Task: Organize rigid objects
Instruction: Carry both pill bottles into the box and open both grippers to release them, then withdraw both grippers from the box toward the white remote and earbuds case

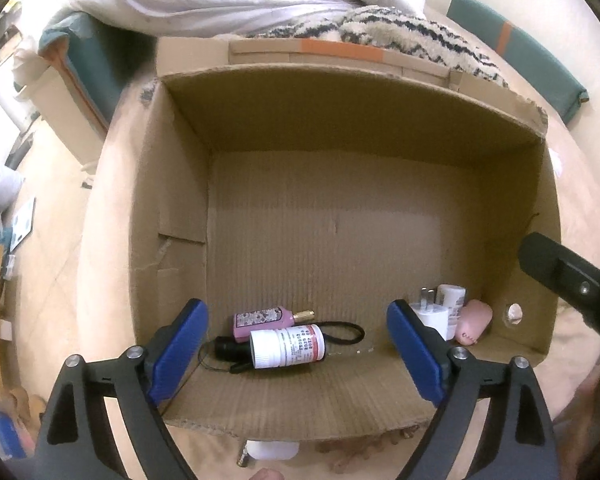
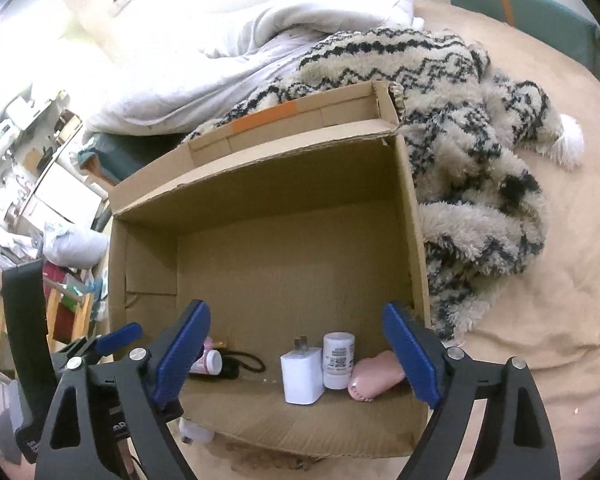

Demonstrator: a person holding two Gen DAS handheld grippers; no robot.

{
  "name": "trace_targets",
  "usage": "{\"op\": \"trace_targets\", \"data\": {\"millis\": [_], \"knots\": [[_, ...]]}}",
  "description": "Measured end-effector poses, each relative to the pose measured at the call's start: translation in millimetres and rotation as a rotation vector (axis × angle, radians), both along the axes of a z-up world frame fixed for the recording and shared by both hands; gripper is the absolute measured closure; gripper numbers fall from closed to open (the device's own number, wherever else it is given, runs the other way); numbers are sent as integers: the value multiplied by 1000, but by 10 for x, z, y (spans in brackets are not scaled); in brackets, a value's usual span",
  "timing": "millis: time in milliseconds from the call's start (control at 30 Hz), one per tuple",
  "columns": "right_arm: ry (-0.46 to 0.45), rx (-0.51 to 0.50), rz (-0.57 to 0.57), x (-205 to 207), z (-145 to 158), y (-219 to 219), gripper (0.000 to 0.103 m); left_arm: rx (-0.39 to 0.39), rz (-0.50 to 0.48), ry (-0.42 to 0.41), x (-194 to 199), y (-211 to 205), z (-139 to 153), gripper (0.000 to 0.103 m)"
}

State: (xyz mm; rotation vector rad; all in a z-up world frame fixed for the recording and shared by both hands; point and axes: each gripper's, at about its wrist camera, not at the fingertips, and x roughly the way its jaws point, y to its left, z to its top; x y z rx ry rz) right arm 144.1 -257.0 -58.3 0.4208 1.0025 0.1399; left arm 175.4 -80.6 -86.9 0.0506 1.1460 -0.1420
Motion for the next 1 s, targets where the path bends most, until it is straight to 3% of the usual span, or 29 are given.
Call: {"op": "trace_targets", "data": {"millis": [367, 733, 1000], "knots": [[-1, 41, -63, -196, 108, -163, 9, 7, 23, -110, -237, 248, 384, 13], [-48, 2, -14, -614, 329, -145, 9, 21, 48, -59, -631, 575, 447, 13], [45, 23, 15, -907, 139, -103, 9, 20, 94, -41, -850, 830, 435, 13]]}}
